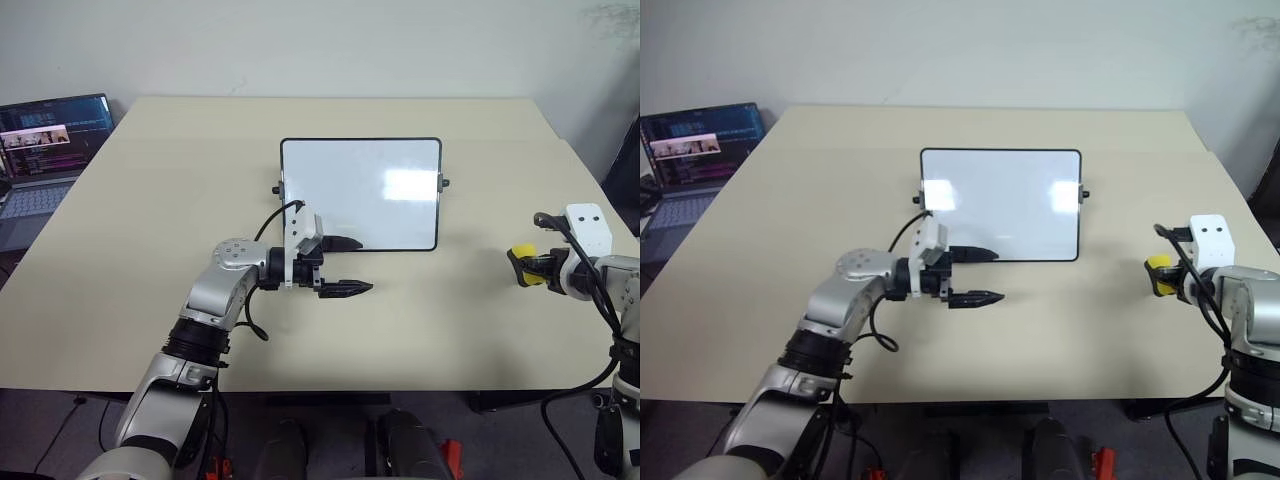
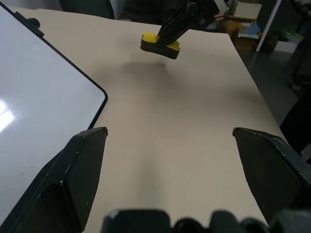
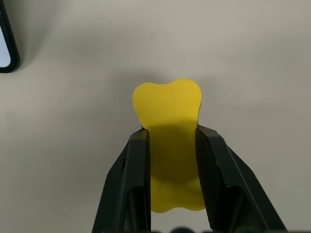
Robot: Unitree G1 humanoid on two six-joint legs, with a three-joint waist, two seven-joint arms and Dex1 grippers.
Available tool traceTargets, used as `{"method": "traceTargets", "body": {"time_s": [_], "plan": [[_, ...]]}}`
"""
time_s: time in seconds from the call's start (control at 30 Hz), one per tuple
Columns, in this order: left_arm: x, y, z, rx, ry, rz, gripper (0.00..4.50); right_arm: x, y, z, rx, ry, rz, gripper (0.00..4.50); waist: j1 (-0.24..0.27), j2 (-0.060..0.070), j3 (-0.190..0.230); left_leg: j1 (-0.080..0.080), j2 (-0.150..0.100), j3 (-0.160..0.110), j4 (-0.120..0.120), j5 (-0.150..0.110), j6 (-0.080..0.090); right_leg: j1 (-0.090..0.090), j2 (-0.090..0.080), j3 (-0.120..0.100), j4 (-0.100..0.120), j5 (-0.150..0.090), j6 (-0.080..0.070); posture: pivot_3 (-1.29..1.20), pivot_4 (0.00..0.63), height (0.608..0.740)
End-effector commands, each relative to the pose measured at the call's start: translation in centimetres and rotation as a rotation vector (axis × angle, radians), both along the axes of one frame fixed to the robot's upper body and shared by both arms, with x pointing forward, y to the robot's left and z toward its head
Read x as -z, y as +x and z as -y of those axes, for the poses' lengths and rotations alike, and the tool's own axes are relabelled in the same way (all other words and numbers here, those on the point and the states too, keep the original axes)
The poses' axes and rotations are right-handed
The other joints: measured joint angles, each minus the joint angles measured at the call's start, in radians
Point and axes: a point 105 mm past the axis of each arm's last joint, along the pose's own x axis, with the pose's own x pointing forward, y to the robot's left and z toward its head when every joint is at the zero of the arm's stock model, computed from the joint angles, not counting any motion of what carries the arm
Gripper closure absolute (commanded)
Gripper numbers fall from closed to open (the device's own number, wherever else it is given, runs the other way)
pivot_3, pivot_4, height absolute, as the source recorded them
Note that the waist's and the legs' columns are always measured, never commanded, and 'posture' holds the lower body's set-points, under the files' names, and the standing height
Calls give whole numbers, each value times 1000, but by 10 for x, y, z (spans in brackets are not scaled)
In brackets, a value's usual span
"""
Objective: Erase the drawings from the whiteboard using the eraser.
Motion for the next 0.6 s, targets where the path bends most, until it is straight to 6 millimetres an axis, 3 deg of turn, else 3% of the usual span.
{"method": "traceTargets", "body": {"time_s": [0.03,0.33,0.6], "plan": [[-3,-6,6,57,25,28,0,-10,3,0,-17,-22,34,3535,1,0,0,0,0,0,0,0,0,0,0,0,0,0,0,0,150,740],[-3,-6,8,56,20,43,0,-2,10,8,-10,-25,7,3535,1,0,0,0,0,0,0,0,0,0,0,0,0,0,0,0,150,740],[-5,-5,6,42,16,49,0,8,16,27,1,-92,-37,3535,3,0,0,0,0,0,0,0,0,0,0,0,0,0,0,0,150,740]]}}
